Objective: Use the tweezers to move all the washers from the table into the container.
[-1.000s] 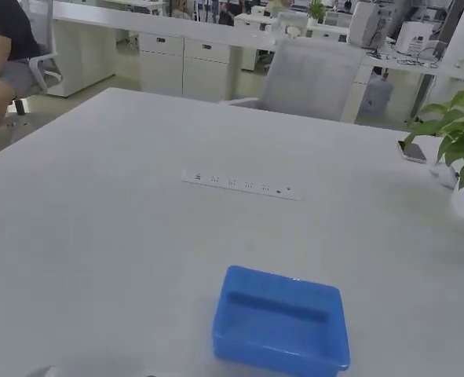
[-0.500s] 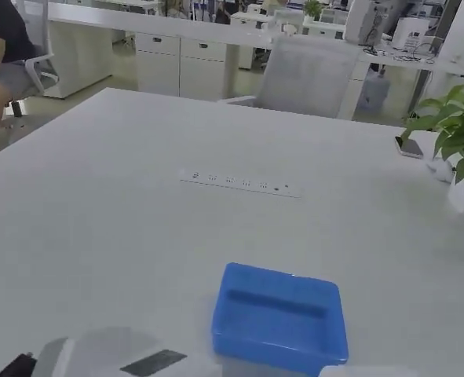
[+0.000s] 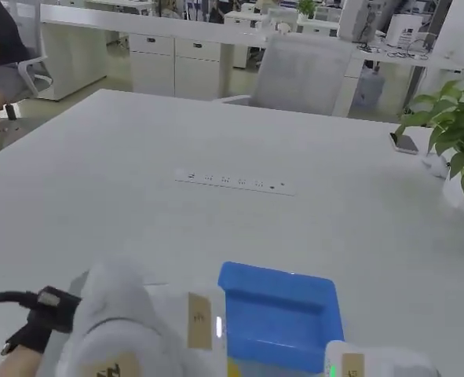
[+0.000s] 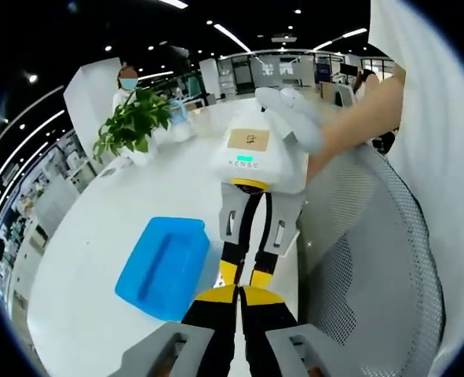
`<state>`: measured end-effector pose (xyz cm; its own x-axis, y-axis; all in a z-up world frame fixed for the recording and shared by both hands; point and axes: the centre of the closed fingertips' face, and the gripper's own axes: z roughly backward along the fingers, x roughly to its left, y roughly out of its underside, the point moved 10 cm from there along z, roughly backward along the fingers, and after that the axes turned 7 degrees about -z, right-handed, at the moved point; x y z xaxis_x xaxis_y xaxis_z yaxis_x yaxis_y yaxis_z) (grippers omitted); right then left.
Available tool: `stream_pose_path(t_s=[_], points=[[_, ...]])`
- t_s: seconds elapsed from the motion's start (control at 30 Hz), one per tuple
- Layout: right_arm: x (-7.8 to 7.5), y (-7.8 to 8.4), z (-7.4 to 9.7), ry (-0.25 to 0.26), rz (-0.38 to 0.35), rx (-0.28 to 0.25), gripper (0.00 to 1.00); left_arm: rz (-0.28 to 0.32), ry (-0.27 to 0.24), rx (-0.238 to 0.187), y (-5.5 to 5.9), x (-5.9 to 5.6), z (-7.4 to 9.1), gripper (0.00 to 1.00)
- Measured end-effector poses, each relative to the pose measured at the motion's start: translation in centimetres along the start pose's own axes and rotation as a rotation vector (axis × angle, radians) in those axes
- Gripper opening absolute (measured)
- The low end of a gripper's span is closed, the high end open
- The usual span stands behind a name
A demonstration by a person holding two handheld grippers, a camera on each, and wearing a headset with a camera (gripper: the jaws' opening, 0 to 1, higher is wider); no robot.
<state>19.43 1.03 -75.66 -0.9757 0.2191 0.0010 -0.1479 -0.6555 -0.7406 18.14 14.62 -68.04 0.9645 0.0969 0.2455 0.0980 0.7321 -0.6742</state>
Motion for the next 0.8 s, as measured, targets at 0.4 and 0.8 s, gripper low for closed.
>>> stream_pose_path(t_s=[0.4, 0.8], points=[[-0.2, 0.3, 0.0, 0.021, -0.031, -0.006, 0.07, 0.007, 0.083, -0.013, -0.1, 1.7, -0.4, 0.00], [-0.1, 0.7, 0.5, 0.044, -0.056, -0.021, 0.06, -0.081, 0.162, -0.011, -0.9, 2.0, -1.1, 0.00]])
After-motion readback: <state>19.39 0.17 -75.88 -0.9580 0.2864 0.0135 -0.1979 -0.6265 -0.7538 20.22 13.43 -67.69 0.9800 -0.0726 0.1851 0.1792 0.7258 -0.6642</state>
